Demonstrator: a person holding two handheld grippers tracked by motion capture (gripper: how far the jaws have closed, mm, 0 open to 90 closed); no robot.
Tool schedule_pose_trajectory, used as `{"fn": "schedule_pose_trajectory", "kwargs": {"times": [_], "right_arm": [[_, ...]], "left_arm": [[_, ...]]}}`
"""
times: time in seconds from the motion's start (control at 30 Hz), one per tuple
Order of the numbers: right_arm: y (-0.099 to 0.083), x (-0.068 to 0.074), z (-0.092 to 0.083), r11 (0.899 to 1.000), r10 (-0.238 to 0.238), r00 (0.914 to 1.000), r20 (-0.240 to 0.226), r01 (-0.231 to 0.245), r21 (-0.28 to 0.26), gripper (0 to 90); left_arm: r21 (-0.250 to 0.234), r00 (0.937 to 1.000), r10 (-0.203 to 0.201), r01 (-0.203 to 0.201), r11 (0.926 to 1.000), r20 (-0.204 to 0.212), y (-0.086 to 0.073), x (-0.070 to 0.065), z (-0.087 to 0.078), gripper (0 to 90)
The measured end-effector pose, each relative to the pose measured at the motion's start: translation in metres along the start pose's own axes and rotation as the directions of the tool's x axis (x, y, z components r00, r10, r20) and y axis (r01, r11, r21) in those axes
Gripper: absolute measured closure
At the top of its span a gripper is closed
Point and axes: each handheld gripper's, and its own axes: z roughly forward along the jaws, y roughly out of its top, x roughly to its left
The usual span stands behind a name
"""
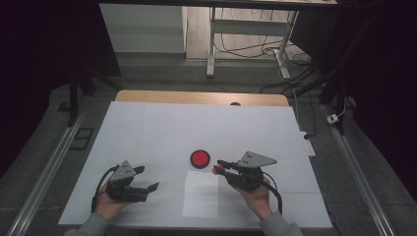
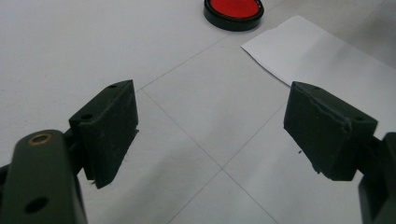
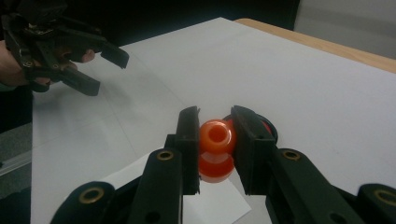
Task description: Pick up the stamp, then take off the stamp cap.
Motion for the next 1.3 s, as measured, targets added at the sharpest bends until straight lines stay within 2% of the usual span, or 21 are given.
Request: {"fn": "schedule_pose_trajectory", "kwargs": {"times": [0.4,0.83,1.13,1.3], "right_arm": [[0.0,0.014,0.014,1.0,-0.02,0.9987,-0.047,0.021,0.017,71.6],[0.0,0.014,0.015,1.0,-0.019,0.9987,-0.047,0.02,0.012,71.6],[0.001,0.013,0.013,1.0,-0.016,0.9991,-0.04,0.016,0.008,71.6],[0.0,0.013,0.014,1.0,-0.017,0.999,-0.043,0.017,0.01,71.7]], "left_arm": [[0.002,1.0,-0.002,0.002,1.0,0.001,0.0,0.001,0.0,18.2],[-0.008,1.0,-0.004,0.004,1.0,0.003,0.001,0.0,0.0,18.2],[-0.021,0.9998,0.015,-0.015,0.9997,0.013,0.005,-0.003,-0.001,18.3],[-0.023,0.9987,0.044,-0.043,0.9988,0.026,0.011,-0.008,0.002,18.4]]}}
